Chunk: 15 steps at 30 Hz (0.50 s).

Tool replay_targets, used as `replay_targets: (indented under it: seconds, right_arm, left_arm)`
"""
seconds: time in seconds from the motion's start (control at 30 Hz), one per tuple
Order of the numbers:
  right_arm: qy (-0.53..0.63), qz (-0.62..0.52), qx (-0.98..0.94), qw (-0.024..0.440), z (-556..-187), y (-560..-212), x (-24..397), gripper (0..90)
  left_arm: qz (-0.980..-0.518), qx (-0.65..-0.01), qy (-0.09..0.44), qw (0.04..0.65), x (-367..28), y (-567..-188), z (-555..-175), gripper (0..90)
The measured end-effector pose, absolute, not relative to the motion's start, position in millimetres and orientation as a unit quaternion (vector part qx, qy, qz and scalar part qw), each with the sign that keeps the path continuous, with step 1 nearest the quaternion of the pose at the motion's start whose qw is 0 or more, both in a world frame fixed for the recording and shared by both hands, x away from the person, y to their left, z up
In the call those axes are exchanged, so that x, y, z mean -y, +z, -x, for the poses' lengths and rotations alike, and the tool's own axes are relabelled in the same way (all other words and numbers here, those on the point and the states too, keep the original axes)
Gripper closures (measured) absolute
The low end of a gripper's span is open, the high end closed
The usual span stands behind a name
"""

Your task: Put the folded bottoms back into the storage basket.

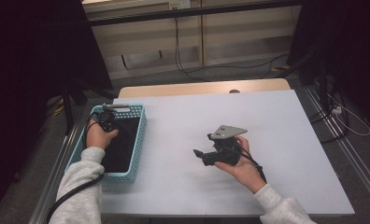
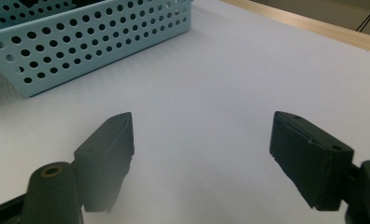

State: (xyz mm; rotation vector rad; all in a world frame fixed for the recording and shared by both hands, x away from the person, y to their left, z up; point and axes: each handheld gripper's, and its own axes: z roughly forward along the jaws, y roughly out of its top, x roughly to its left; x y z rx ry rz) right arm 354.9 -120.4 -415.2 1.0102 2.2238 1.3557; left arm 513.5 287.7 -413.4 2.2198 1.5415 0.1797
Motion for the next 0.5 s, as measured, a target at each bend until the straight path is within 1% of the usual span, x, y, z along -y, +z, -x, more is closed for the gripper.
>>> replay_targets:
  seconds: [0.3, 0.5]
  right_arm:
    - [0.475, -0.369, -0.779, 0.176, -352.9, -417.4, 137.1, 21.5]
    - [0.476, -0.373, -0.777, 0.176, -349.1, -417.3, 146.2, 21.5]
  left_arm:
    - [-0.793, -0.559, 0.066, 0.233, -288.5, -386.7, -510.1, 64.2]
    - [-0.795, -0.55, 0.077, 0.244, -283.9, -377.0, -507.2, 51.4]
